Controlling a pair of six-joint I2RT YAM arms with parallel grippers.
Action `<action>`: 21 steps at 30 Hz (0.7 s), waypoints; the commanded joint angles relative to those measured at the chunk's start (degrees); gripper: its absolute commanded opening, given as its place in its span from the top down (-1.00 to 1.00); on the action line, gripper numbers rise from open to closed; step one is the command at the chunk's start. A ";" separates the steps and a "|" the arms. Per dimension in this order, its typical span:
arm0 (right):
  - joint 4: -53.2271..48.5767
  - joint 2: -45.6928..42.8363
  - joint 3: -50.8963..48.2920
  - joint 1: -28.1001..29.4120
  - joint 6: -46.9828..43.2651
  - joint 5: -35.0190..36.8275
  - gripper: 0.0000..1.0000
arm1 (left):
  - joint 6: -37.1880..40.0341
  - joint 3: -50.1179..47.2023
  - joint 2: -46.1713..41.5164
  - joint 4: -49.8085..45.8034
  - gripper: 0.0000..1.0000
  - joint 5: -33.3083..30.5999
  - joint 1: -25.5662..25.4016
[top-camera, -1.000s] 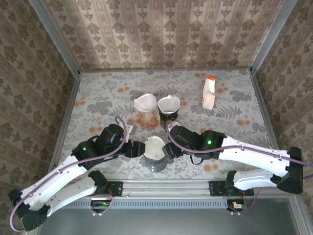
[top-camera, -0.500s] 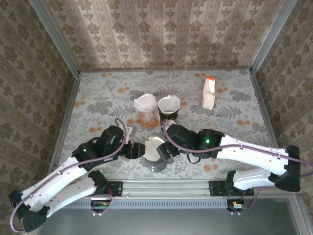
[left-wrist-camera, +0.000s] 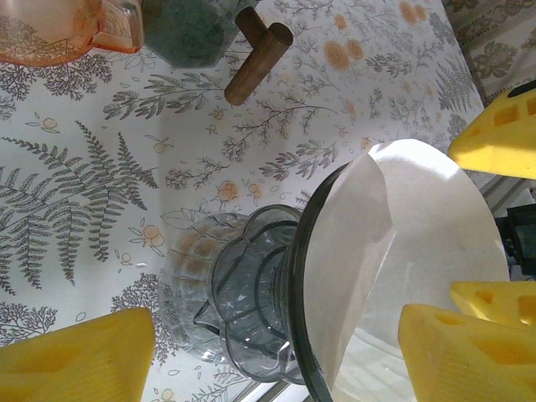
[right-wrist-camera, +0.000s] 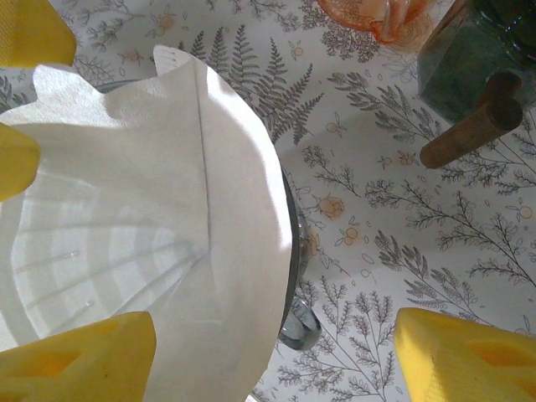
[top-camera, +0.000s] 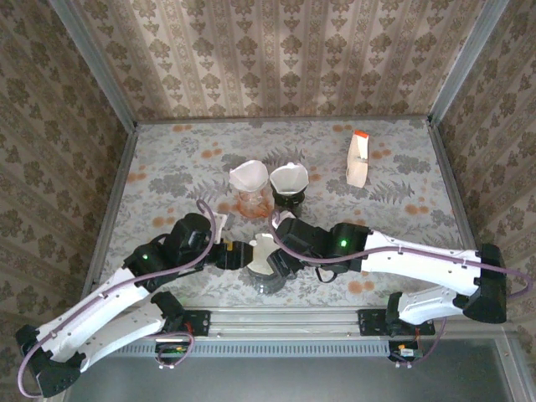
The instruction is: Place the coffee filter in the dripper
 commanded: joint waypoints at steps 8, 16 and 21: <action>-3.05 2.33 5.66 0.29 -0.66 0.38 -0.77 | 0.71 0.31 -0.21 -0.16 -0.25 0.45 1.03; -5.36 8.69 9.43 -1.47 -1.90 -1.97 -0.80 | 0.36 -0.50 -0.92 0.48 -0.23 0.54 1.14; -6.62 10.37 10.13 -2.57 -1.96 -2.95 -0.78 | 0.27 -1.09 -1.00 1.22 -0.23 0.72 1.20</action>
